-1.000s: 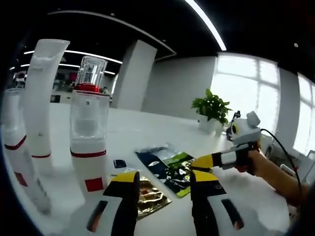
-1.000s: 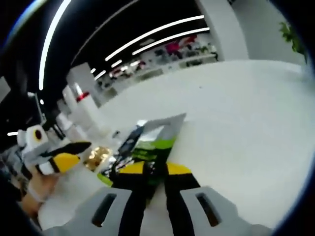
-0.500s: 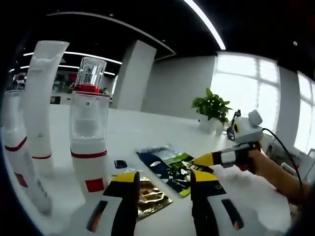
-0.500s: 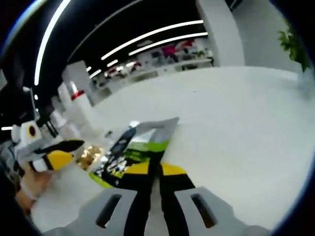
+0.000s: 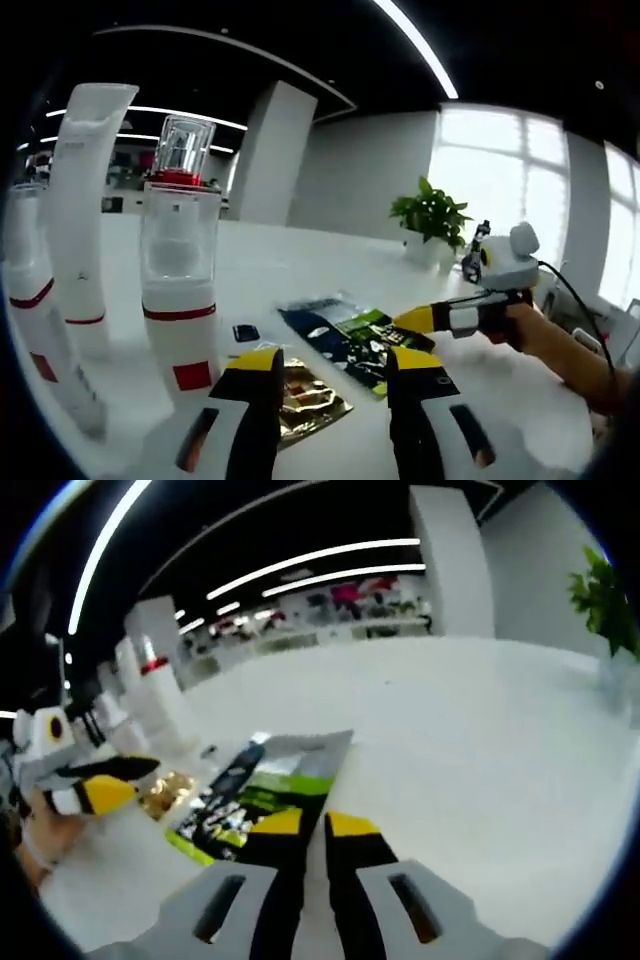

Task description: Arrange the skincare products in the storage area until every visible bottle or jar stands upright without overlapping.

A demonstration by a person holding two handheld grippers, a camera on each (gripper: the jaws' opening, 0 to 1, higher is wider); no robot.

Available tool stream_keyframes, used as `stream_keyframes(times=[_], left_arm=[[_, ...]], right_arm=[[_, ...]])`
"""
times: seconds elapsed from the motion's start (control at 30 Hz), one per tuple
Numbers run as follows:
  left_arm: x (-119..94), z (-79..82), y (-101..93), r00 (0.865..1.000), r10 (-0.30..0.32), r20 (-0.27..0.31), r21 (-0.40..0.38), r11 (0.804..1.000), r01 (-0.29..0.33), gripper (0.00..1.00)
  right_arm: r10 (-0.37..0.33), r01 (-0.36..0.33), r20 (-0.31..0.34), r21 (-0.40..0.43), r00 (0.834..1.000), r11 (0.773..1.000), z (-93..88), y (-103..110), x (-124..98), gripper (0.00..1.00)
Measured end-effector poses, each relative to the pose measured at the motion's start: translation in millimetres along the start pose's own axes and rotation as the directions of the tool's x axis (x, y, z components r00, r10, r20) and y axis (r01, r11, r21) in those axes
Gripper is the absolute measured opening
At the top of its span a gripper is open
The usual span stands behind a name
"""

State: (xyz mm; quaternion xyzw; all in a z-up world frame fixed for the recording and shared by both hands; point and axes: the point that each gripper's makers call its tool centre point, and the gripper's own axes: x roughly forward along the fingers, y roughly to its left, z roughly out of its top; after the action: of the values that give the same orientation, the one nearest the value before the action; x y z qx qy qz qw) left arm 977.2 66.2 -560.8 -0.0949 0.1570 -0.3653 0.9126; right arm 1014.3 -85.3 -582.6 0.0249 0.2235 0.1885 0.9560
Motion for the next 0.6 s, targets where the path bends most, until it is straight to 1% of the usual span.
stream_keyframes(times=[0.2, 0.33, 0.37, 0.47, 0.53, 0.6], left_arm=[[0.1, 0.6, 0.7, 1.000, -0.002, 0.001, 0.002, 1.000, 0.002, 0.42], [0.6, -1.1, 0.4, 1.000, -0.002, -0.007, 0.010, 1.000, 0.002, 0.42], [0.6, -1.6, 0.1, 1.000, -0.002, -0.009, 0.014, 1.000, 0.002, 0.42], [0.9, -1.4, -3.3, 1.000, -0.013, -0.008, 0.029, 0.999, 0.013, 0.42], [1.1, -1.0, -6.6, 1.000, -0.025, -0.007, 0.040, 0.999, 0.025, 0.42], [1.0, -0.9, -10.9, 0.999, -0.036, -0.009, 0.048, 0.998, 0.036, 0.44]], right_arm=[[0.001, -0.001, 0.053, -0.004, 0.999, 1.000, 8.3, 1.3, -3.7, 0.15], [-0.002, 0.003, 0.073, -0.011, 0.997, 1.000, 11.1, 2.8, -6.6, 0.16], [-0.002, 0.004, 0.076, -0.019, 0.997, 1.000, 11.5, 3.8, -7.3, 0.17], [0.010, -0.002, 0.120, -0.064, 0.993, 0.998, 17.8, 9.8, -8.6, 0.21], [0.013, -0.003, 0.123, -0.085, 0.992, 0.996, 17.9, 13.8, -7.9, 0.26], [0.017, -0.002, 0.132, -0.117, 0.991, 0.993, 19.1, 17.4, -6.8, 0.30]])
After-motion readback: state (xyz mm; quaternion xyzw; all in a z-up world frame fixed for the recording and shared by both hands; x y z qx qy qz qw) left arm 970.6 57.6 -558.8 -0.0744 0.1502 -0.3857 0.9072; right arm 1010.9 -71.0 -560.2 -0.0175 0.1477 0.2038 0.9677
